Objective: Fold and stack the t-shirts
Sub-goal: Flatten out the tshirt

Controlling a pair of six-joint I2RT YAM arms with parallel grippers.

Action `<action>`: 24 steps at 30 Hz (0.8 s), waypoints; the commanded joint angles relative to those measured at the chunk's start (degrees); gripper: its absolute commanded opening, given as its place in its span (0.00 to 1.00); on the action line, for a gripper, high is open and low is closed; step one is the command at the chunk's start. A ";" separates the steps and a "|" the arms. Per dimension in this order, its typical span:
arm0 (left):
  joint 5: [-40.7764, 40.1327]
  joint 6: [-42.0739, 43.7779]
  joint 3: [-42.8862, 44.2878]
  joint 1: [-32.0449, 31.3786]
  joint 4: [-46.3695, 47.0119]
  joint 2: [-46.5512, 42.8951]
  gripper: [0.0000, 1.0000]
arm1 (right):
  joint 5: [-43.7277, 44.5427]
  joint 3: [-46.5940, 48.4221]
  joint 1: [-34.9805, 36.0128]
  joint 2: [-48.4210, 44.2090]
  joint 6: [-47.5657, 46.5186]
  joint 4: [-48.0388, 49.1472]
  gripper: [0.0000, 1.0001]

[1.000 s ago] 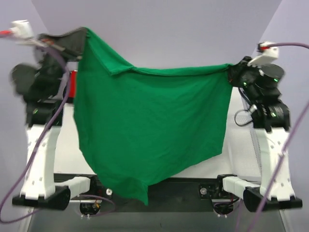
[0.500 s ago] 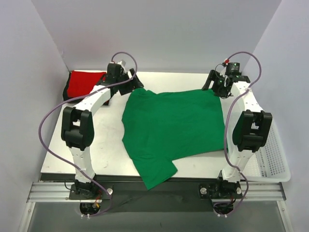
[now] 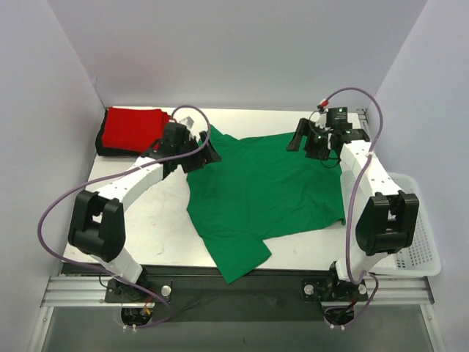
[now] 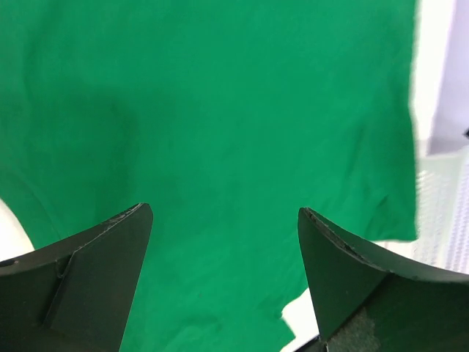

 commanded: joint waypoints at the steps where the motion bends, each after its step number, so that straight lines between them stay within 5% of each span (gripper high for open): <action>1: 0.35 -3.46 -3.45 -2.05 1.47 1.57 0.92 | -0.03 -3.62 2.68 -1.14 1.65 -1.52 0.77; 10: 5.35 -9.27 -10.58 -1.18 9.91 6.67 0.93 | -0.02 -11.63 6.29 1.23 3.85 -1.61 0.77; 24: 8.43 -6.90 -8.22 6.90 10.35 16.07 0.93 | 0.15 -13.04 9.28 9.22 4.81 -0.91 0.75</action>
